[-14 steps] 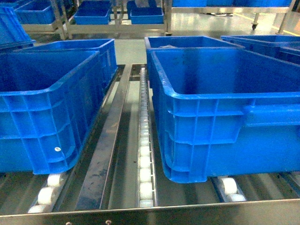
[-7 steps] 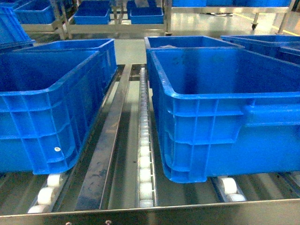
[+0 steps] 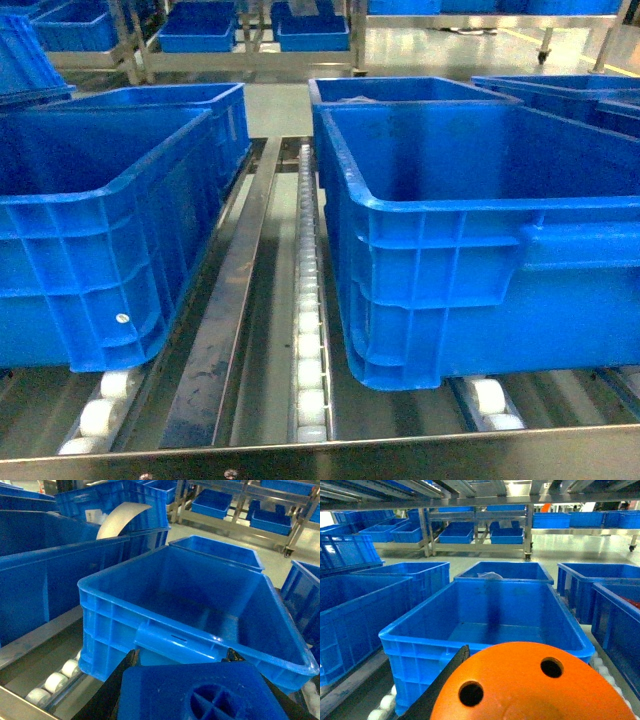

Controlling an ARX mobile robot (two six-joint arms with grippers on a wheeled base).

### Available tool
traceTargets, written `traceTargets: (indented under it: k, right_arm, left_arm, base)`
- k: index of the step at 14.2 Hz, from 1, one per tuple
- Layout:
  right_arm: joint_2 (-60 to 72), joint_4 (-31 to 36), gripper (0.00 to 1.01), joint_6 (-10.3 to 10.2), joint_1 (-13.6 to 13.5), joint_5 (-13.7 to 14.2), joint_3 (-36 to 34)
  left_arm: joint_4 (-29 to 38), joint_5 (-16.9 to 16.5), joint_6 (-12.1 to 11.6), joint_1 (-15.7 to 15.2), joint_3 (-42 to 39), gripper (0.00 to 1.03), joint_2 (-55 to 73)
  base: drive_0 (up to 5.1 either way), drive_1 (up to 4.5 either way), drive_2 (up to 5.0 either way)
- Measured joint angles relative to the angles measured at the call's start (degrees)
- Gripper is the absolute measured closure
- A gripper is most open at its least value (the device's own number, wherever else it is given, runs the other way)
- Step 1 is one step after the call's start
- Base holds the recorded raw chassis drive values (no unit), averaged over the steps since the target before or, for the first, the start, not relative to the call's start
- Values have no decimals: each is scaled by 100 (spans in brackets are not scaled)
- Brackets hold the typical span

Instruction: Sort blue parts and orange caps into right shelf containers

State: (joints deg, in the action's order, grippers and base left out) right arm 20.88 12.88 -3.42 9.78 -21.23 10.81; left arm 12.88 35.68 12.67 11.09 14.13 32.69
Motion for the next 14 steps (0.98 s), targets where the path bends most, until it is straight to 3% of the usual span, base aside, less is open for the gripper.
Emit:
traceTargets:
  k: [5,9,12,14]
  right_arm:
    - [0,0,60,0,0,0,0]
    - [0,0,60,0,0,-2,0]
    - [0,0,60,0,0,0,0]
    - [0,0,60,0,0,0,0]
  left_arm:
    - [1635,-907,-439,-1062,361,59,1556]
    - [2487,-1283,-761,-1283,815,59,2590]
    - [3198,-1615,-1014,-1718,1394,59,3622]
    - [3390,-1777,-1119,-2074,2144,59,4955]
  base:
    - [0,0,0]
    - [0,0,0]
    - [0,0,0]
    - [0,0,0]
